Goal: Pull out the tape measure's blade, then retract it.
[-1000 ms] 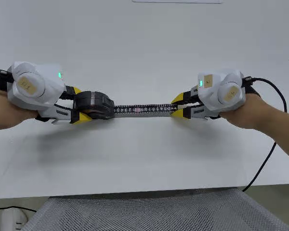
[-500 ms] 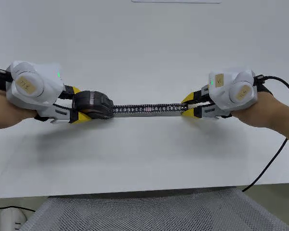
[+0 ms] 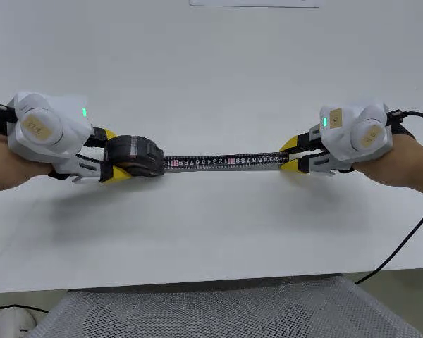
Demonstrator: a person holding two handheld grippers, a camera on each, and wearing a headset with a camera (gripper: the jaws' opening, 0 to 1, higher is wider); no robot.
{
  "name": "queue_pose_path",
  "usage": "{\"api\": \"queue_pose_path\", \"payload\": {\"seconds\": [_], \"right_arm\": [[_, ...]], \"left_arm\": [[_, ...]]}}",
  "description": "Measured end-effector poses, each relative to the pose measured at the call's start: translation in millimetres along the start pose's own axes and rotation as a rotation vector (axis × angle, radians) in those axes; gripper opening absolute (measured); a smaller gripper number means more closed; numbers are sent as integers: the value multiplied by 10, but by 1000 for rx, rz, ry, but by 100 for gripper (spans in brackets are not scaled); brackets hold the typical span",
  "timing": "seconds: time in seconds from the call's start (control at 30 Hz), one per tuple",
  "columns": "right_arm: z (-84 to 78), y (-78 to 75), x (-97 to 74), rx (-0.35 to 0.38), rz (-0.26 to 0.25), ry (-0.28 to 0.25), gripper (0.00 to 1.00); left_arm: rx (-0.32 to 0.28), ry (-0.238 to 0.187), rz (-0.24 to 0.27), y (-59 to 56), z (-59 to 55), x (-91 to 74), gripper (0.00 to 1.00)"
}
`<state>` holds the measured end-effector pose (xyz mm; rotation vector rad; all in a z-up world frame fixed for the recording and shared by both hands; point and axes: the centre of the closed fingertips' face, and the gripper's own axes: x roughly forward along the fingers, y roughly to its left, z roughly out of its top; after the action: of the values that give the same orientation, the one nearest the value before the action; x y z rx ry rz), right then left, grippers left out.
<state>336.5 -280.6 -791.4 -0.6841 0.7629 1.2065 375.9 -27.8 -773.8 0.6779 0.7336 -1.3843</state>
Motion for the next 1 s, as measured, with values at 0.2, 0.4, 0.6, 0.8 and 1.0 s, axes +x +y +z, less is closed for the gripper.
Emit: {"api": "queue_pose_path", "payload": {"seconds": [0.2,0.4,0.6,0.8,1.0], "right_arm": [[-84,-1,-39,-1,-2,17,10],[-148,16,-91,7,-2,26,10],[-196,27,-138,20,-8,27,10],[-185,22,-134,20,-8,32,10],[-185,22,-137,9,-6,41,10]], "left_arm": [[0,1,2,0,-3,-2,28],[0,1,1,2,-6,1,28],[0,1,3,5,-3,3,28],[0,-1,4,1,3,4,28],[1,2,3,-3,3,1,28]]}}
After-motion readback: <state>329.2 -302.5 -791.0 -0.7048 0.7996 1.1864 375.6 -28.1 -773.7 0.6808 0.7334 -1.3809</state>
